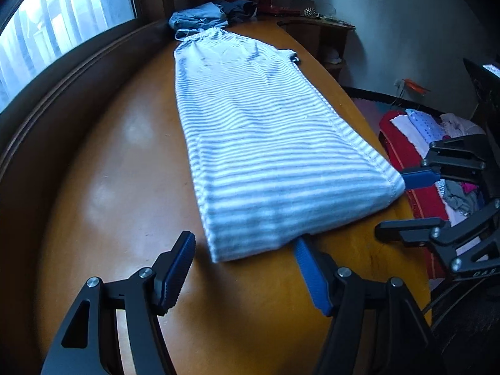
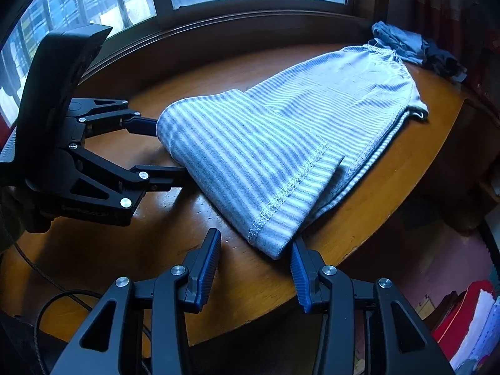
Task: Fold clothes
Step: 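Grasp the folded end of the striped pants with the right gripper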
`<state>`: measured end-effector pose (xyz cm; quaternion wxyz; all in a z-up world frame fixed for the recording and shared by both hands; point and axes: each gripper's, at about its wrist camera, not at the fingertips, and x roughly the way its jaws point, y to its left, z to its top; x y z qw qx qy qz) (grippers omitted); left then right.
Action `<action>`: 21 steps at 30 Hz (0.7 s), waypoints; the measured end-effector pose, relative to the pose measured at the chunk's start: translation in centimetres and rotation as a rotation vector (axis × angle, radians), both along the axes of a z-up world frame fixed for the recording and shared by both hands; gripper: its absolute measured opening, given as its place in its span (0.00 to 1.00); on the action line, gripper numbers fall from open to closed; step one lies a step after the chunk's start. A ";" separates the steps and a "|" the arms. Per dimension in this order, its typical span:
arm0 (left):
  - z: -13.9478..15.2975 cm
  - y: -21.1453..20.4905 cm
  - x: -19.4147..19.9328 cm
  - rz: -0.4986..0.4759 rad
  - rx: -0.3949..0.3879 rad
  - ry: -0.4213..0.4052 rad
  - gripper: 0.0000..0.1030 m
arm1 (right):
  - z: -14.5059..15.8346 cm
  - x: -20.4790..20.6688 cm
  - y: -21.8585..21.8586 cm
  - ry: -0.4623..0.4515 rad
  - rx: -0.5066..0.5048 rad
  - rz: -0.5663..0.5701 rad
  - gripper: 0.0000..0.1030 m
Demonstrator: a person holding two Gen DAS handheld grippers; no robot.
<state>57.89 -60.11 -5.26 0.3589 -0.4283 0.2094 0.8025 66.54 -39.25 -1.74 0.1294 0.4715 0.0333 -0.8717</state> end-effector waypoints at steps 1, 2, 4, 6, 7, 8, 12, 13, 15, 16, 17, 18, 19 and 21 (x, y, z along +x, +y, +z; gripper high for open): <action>0.0 0.0 0.2 0.002 0.007 -0.005 0.56 | 0.0 0.0 0.0 0.004 0.006 -0.002 0.41; 0.0 0.0 0.4 0.004 0.014 -0.011 0.50 | 0.0 -0.1 0.1 0.007 0.012 -0.005 0.35; -0.1 0.1 0.8 0.006 0.012 -0.002 0.46 | 0.0 -0.1 0.2 0.008 0.025 -0.017 0.23; 0.0 0.1 1.2 -0.001 0.008 -0.001 0.41 | 0.3 0.2 0.3 -0.003 0.007 -0.023 0.19; 0.0 0.0 1.4 -0.007 0.006 -0.007 0.40 | 0.5 0.3 0.4 -0.005 -0.001 -0.024 0.18; 0.0 -0.1 1.7 -0.014 0.004 -0.014 0.37 | 0.9 0.6 0.5 -0.002 -0.004 -0.021 0.18; 1.0 -0.6 2.7 -0.038 0.038 -0.056 0.36 | 2.8 2.4 0.8 0.011 -0.023 -0.009 0.17; 1.5 -0.8 3.0 -0.037 0.057 -0.065 0.36 | 3.3 2.9 1.0 0.013 -0.035 -0.008 0.17; 2.4 -1.1 3.6 -0.032 0.087 -0.074 0.36 | 4.3 3.3 1.5 0.026 -0.063 -0.013 0.17; 2.9 -1.1 3.8 -0.029 0.099 -0.075 0.36 | 4.7 3.3 1.7 0.035 -0.074 -0.020 0.17; 3.3 -1.2 3.9 -0.027 0.107 -0.074 0.36 | 5.1 3.1 1.9 0.047 -0.084 -0.031 0.17; 3.7 -1.2 4.0 -0.024 0.114 -0.073 0.36 | 5.5 2.7 2.1 0.059 -0.092 -0.042 0.17; 4.1 -1.2 4.1 -0.022 0.122 -0.072 0.36 | 5.8 2.2 2.3 0.071 -0.101 -0.052 0.17; 4.7 -1.0 3.9 -0.018 0.127 -0.063 0.36 | 6.3 1.5 2.8 0.096 -0.120 -0.072 0.17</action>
